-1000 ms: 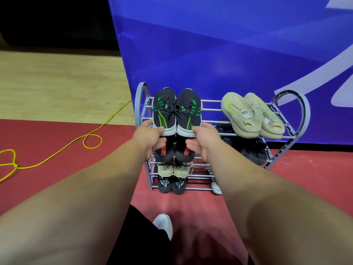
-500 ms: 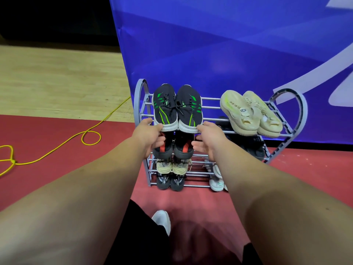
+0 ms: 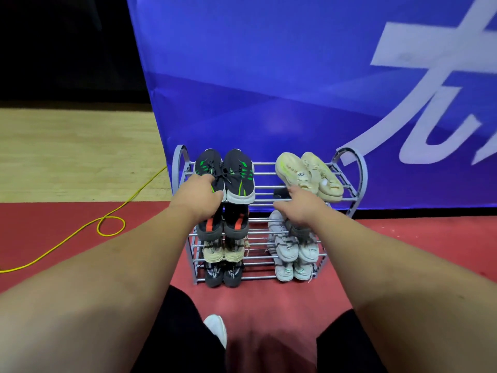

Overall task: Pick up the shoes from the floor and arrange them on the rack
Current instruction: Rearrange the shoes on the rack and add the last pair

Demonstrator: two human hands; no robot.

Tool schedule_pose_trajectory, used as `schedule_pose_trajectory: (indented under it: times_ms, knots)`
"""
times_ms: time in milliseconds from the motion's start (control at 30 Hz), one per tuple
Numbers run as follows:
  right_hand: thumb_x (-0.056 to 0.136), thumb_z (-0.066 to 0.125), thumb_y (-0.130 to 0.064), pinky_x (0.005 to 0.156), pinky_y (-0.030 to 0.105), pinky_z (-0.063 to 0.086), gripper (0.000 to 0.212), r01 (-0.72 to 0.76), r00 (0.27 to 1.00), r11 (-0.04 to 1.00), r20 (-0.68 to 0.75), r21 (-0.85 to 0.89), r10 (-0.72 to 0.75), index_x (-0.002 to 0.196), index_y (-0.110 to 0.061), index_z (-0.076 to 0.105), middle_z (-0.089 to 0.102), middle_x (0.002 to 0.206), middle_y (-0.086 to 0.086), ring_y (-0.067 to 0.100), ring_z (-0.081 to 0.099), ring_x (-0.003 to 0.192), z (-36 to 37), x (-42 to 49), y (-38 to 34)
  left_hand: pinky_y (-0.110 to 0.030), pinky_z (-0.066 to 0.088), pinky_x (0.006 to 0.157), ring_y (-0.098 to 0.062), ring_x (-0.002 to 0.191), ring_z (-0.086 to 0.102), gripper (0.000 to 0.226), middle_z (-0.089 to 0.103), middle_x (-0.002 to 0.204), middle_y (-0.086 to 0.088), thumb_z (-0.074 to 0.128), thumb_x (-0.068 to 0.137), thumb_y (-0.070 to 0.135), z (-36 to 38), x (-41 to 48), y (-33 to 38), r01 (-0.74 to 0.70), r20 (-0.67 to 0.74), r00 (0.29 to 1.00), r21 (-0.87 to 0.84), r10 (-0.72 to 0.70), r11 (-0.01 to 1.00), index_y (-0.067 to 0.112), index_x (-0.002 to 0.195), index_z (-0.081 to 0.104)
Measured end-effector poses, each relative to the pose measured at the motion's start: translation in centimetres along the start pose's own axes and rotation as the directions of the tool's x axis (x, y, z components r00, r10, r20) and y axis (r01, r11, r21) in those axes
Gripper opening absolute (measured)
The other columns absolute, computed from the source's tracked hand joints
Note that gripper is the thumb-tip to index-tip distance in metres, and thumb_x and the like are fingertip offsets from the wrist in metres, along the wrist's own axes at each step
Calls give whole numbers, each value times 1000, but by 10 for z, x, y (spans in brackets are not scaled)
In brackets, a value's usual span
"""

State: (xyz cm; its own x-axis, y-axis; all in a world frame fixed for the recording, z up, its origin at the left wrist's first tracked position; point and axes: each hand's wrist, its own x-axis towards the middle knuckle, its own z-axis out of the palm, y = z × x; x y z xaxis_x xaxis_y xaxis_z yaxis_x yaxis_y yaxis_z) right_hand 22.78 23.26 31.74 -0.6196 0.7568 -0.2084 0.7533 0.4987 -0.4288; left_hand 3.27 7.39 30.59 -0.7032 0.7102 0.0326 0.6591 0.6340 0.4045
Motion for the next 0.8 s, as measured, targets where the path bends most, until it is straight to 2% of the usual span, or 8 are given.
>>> schedule_pose_trajectory:
  times_ms: [67,133,233,300,400,533,800]
  knots:
    - [94,57,-54,102,40,48,75,4,1000,997,-21,-80,-6,154,-13,38,57,143,16,34,57,126,-14,-13,5,-47,44,106,-33,132,48,67,47,145,-11,48,89,58,-9,-4,13,-54,13,999,94,53,994,22,145,45]
    - [92,57,-59,102,42,48,77,8,999,989,-43,-148,-14,152,-15,39,56,142,16,35,55,126,-28,-23,7,-51,37,113,-32,141,37,78,42,151,-8,43,85,69,-20,-9,25,-87,37,996,190,82,978,26,149,39]
    - [87,56,-65,111,49,41,85,27,996,971,-74,-238,-46,156,-20,34,48,151,14,37,45,136,-52,-42,7,-52,30,116,-33,143,29,81,36,155,-7,41,84,76,-41,-20,44,-112,61,993,272,99,956,32,151,32]
    - [87,56,-66,112,49,39,85,48,992,960,-97,-277,-78,156,-22,34,45,152,12,37,42,138,-68,-55,3,-54,31,114,-32,138,33,80,41,149,-7,41,82,80,-58,-29,56,-123,46,992,281,115,952,31,145,37]
    - [88,55,-66,106,46,42,77,82,982,942,-133,-326,-132,148,-21,40,50,143,12,35,45,129,-90,-73,-3,-53,30,116,-33,144,29,88,34,158,-7,42,84,81,-83,-42,76,-141,42,990,284,134,948,29,154,29]
    - [88,53,-68,113,50,36,85,65,980,947,-158,-315,-120,157,-22,31,43,152,13,38,38,140,-114,-94,-5,-53,30,117,-32,148,24,93,28,161,-9,45,85,79,-105,-54,101,-171,61,985,218,161,961,25,157,24]
    - [91,53,-66,117,49,34,86,18,977,956,-200,-293,-80,159,-20,27,34,160,15,37,30,148,-137,-116,0,-49,32,118,-31,151,24,93,17,167,-9,48,89,73,-117,-64,123,-217,97,974,138,205,966,22,161,16]
